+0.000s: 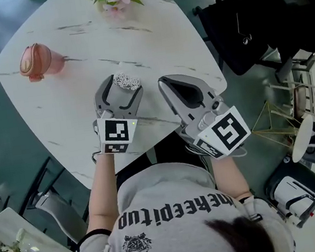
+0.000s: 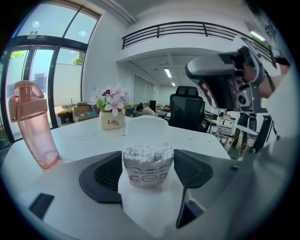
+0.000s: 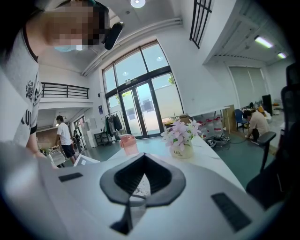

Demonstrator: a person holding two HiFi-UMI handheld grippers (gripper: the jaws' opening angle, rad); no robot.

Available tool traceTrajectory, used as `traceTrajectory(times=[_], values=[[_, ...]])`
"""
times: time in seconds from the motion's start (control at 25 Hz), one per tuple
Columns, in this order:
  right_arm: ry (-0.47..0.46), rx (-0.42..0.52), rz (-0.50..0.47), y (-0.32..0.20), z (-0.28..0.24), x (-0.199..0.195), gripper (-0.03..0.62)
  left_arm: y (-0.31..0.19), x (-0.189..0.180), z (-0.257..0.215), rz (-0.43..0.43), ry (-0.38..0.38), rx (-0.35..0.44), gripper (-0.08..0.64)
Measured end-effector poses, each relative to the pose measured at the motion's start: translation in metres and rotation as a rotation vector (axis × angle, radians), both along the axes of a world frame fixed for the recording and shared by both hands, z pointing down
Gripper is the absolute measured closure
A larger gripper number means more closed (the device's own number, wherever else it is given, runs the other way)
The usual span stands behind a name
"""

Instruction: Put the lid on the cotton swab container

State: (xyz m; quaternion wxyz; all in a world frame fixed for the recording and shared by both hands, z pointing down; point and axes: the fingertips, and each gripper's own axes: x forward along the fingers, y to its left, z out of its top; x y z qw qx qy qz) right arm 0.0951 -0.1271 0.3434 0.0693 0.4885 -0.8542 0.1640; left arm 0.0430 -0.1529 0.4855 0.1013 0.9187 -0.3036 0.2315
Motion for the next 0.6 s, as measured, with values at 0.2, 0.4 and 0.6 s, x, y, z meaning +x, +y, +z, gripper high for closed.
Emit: traceTrajectory(times=[0.2,0.4,0.6], values=[[0.0,-0.008,-0.006,-0.004,0.003,0.003,0.581,0.0,0.0,0.002,0.001,-0.008,0.002,0.219],[0.001,-0.019,-0.026,-0.011,0.01,0.002,0.581,0.0,0.0,0.002,-0.002,-0.005,0.004,0.221],[0.003,-0.037,-0.047,-0.02,0.018,0.001,0.581,0.0,0.001,0.004,-0.006,-0.004,-0.003,0.221]])
